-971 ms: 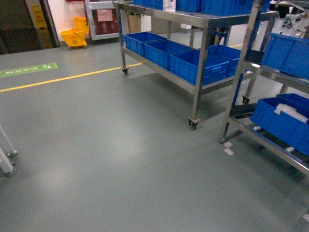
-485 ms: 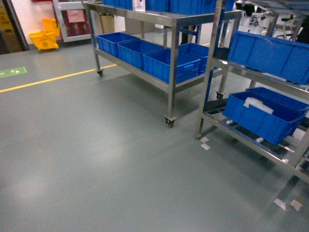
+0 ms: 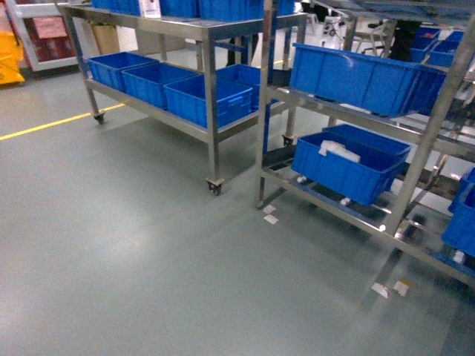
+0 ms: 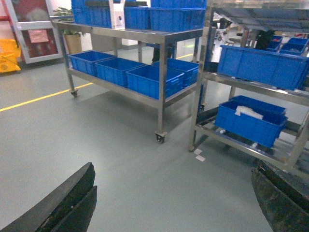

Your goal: Pick red block from blue box to shelf

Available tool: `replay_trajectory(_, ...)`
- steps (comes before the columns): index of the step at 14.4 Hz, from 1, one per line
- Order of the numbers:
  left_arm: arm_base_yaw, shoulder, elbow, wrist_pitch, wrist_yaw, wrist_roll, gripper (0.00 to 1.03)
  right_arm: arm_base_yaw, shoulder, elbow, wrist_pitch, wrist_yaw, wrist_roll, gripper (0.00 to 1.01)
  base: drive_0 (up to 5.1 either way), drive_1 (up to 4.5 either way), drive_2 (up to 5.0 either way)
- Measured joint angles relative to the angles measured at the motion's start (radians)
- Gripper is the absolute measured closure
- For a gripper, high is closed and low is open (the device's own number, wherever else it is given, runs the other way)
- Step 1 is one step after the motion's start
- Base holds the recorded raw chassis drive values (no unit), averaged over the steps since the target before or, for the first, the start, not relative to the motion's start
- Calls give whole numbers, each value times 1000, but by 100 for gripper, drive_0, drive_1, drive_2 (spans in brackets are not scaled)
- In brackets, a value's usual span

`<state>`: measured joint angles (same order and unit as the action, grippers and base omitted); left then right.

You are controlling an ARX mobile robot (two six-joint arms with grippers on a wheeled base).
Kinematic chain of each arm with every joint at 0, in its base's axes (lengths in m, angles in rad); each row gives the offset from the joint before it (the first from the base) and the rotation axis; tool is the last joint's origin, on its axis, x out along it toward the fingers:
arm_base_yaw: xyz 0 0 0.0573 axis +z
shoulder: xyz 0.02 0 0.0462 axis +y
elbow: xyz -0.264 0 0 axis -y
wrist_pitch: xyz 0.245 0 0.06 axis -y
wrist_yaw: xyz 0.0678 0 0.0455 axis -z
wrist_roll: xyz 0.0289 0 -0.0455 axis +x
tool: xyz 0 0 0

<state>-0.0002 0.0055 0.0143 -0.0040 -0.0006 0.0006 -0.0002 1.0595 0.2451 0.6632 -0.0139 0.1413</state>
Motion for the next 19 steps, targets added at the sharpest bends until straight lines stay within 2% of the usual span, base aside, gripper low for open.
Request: replay_trajectory(19,-1,0,0,0,0,0,5,0,0,0,0,0,0,73,-182,-182,-182)
